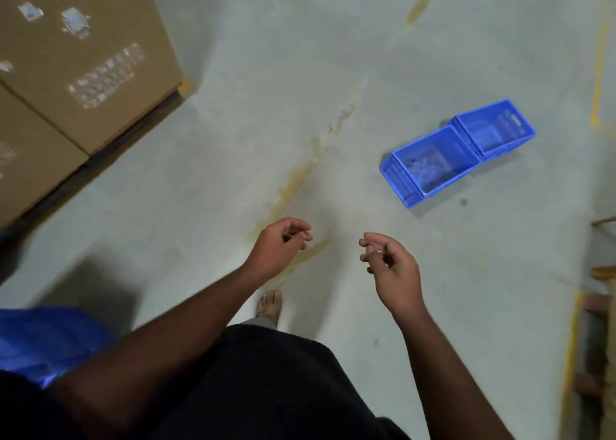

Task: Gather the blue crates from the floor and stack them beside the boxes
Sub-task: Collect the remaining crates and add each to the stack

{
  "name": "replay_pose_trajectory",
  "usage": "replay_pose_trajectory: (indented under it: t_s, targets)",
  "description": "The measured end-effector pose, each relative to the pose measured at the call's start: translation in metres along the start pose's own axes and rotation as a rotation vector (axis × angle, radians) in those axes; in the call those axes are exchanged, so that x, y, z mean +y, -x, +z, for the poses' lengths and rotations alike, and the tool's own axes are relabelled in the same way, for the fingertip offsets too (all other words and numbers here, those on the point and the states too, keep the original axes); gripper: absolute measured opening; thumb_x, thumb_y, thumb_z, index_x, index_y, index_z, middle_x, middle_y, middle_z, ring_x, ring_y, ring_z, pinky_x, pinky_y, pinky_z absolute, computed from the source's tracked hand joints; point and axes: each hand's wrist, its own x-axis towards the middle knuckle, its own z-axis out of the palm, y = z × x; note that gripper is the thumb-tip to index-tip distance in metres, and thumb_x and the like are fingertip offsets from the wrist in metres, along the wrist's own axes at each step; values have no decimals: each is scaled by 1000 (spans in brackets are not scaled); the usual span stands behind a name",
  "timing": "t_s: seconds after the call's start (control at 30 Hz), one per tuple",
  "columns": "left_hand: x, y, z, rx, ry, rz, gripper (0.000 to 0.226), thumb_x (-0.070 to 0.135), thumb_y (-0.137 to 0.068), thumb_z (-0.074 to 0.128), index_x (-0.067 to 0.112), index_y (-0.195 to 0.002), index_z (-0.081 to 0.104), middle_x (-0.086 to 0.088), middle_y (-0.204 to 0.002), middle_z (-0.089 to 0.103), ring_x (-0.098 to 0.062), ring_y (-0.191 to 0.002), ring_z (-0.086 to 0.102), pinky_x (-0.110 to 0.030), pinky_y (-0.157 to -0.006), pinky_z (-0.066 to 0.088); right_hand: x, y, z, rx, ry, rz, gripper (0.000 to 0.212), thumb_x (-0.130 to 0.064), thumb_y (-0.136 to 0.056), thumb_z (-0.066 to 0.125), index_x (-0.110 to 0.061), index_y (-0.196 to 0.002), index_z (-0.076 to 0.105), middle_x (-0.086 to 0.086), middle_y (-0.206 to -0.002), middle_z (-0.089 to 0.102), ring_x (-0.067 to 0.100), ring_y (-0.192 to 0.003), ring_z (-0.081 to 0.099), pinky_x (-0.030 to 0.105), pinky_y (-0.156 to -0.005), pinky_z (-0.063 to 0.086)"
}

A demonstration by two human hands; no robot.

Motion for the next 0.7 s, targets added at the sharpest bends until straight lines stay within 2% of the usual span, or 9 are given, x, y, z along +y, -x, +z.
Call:
replay_pose_trajectory:
  t_s: [0.1, 0.23, 0.4, 0.53, 0.6, 0.7]
  targets:
    - [27, -48, 41, -51, -33, -4, 16, 8, -97, 59, 13, -106, 70, -6, -97, 77, -18, -81, 71, -27, -77, 56, 2, -40, -39, 33, -8, 58, 27, -7, -99, 59, -26, -114, 71, -8, -107, 77, 19, -90, 73, 52, -91, 58]
    - [65, -113, 108, -67, -10, -6, 16, 3, -96, 59, 6, -107, 70, -14, -98, 76, -20, -79, 70, -20, -72, 53, 18, -95, -104, 119, -38, 138, 30, -6, -99, 59, -30, -111, 72, -9, -108, 77, 23, -94, 72, 53, -91, 57]
    - [92, -195, 204, -82, -85, -10, 17, 2, -97, 57, 2, -111, 68, -16, -101, 75, -19, -80, 67, -14, -67, 51, 51, -183, -186, 189, -141, 247, 26, -4, -100, 57, -23, -108, 73, -6, -103, 78, 28, -94, 73, 49, -87, 58]
    - [115, -252, 287, 12, -63, -38, 18, 2, -97, 57, 1, -111, 68, -16, -101, 75, -20, -79, 68, -13, -67, 51, 62, -273, -254, 55, -85, 176, 27, -7, -96, 61, -28, -106, 73, -8, -103, 78, 23, -93, 73, 41, -87, 58]
    - [131, -270, 327, 70, -27, -72, 17, 2, -97, 58, 1, -111, 68, -15, -100, 75, -21, -79, 68, -13, -67, 52, 57, -313, -286, -29, -15, 147, 24, -14, -95, 63, -34, -103, 73, -10, -100, 78, 19, -90, 72, 32, -84, 57]
    - [153, -293, 376, 89, -15, -110, 16, 3, -97, 60, 3, -110, 68, -11, -97, 76, -20, -77, 70, -20, -70, 53, 52, -362, -321, -87, 197, 102, 14, -26, -95, 64, -36, -102, 72, -16, -95, 76, 4, -83, 69, 23, -76, 53]
